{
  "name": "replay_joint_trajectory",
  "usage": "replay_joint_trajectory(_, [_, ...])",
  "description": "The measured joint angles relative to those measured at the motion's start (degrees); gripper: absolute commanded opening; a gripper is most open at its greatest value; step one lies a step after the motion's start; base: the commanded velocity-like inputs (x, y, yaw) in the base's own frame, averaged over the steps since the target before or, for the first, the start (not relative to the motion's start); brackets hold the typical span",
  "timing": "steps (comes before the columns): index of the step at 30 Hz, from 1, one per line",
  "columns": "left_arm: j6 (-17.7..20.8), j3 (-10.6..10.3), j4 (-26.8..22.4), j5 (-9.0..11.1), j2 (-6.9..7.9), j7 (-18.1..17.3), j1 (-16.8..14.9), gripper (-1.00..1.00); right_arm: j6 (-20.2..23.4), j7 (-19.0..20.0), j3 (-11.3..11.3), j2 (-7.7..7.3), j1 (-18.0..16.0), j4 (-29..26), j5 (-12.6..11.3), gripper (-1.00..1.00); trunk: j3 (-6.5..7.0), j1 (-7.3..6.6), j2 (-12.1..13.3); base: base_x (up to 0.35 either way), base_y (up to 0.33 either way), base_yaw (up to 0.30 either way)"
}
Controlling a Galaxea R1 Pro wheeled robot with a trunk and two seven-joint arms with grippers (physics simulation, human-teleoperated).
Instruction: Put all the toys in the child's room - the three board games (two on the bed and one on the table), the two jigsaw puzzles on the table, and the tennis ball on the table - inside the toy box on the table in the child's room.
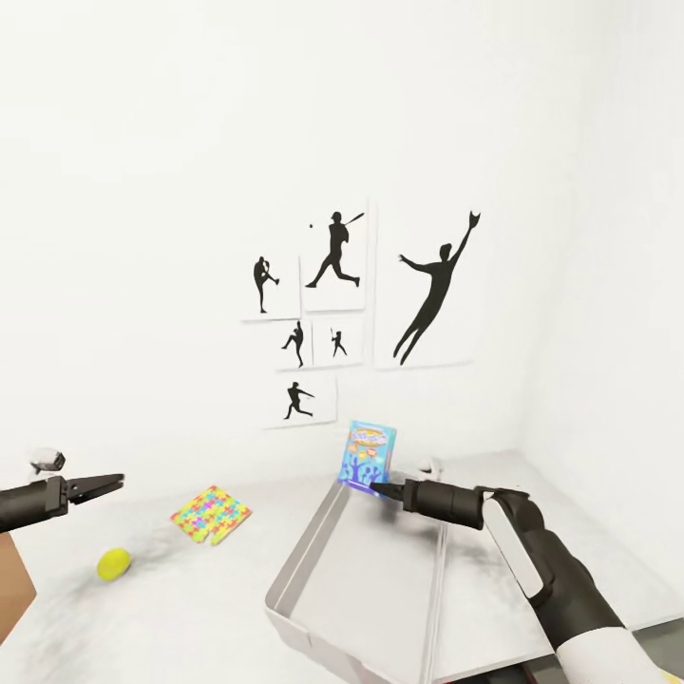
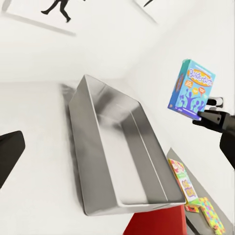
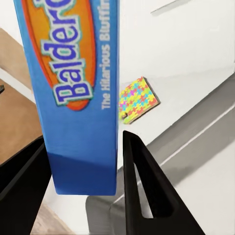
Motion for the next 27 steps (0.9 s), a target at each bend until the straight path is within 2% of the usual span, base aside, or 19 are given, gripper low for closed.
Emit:
replay_joint_trajectory(3, [-0.04, 0.05, 0.06, 0.02, -0.98, 0.0, 0.0, 1.0, -0.68, 0.6, 0.84, 0.24, -0.47, -0.34, -0.1, -1.0, 0.0, 0.0, 0.0, 0.0, 0.0, 0.0])
replay_joint_trajectory(9, [-0.12, 0.42, 0.1, 0.0, -2.92, 0.0, 0.0, 1.0, -0.18, -0.13, 0.83, 2.1, -0.78, -0.33, -0.02, -1.0, 0.0, 0.0, 0.0, 0.0, 0.0, 0.0])
replay_joint_trajectory(18, [-0.16, 0.52, 0.1, 0.0, -5.78, 0.0, 0.0, 1.0, 1.08, -0.75, 0.29, 2.36, -0.81, -0.62, -0.78, -1.0, -0.05, 0.0, 0.0, 0.0, 0.0, 0.0])
replay_joint_trajectory(27, [-0.16, 0.44, 0.1, 0.05, -5.79, 0.0, 0.0, 1.0, 3.86, -1.31, 0.15, 2.93, -1.81, 0.29, -1.04, -1.0, -0.8, 0.0, 0.01, 0.0, 0.0, 0.0])
